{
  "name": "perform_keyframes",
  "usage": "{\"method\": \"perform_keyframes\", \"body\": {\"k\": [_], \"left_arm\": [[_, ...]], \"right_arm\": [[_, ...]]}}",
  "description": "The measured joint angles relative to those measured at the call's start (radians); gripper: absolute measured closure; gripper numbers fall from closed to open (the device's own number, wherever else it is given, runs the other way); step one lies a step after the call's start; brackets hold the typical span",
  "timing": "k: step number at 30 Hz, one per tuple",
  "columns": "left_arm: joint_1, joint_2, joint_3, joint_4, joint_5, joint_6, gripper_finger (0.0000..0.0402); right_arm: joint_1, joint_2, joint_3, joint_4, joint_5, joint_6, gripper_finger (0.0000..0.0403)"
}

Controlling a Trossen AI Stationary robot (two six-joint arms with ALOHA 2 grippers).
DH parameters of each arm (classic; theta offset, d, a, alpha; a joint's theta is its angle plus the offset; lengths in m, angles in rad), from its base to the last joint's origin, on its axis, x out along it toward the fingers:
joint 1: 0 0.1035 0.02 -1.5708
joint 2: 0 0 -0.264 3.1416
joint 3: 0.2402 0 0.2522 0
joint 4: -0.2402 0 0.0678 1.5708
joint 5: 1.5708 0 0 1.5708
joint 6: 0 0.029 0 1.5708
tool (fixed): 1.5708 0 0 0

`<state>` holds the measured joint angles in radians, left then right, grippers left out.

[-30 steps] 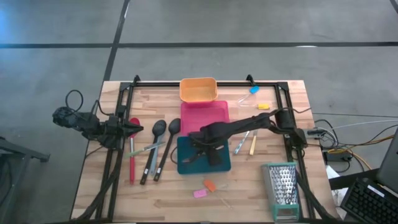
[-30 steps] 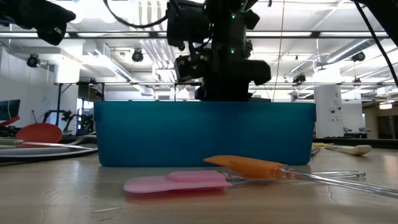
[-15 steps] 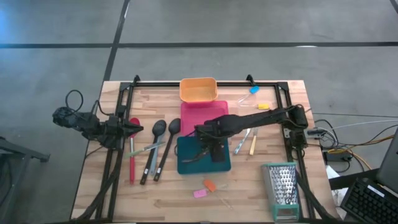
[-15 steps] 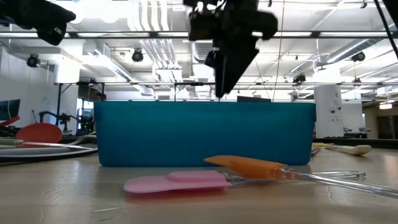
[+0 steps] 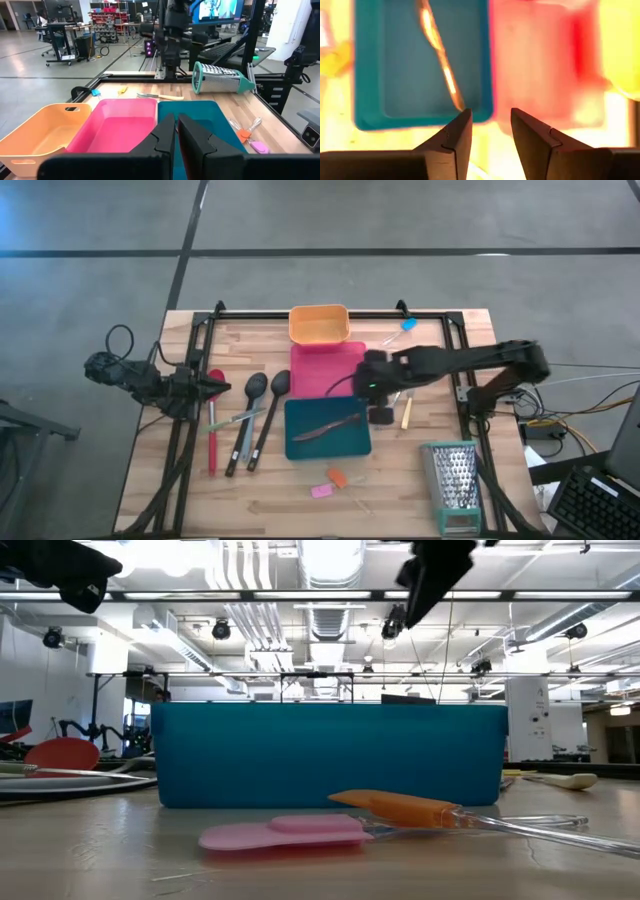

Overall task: Pick & Place Kitchen Items
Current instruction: Put the yellow spatula into the yellow bin

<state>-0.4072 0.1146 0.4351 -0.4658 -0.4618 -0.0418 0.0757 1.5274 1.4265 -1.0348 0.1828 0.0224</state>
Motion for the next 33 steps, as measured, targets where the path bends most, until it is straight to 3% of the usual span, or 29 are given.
{"method": "perform_keyframes", "body": {"k": [8,15,21,33], "left_arm": [[0.0,0.0,0.0,0.0,0.0,0.0,0.0376],[0.0,0.0,0.0,0.0,0.0,0.0,0.0376],[0.0,0.0,0.0,0.0,0.0,0.0,0.0376],[0.0,0.0,0.0,0.0,0.0,0.0,0.0376]], "right_arm": [[-0.022,-0.24,-0.167,-0.001,0.332,0.096,0.0303],[-0.143,-0.331,-0.245,-0.01,0.331,0.124,0.0299],[-0.276,-0.331,-0.306,-0.013,0.237,0.101,0.0258],[-0.62,-0.257,-0.344,-0.017,0.221,0.003,0.0183]]}}
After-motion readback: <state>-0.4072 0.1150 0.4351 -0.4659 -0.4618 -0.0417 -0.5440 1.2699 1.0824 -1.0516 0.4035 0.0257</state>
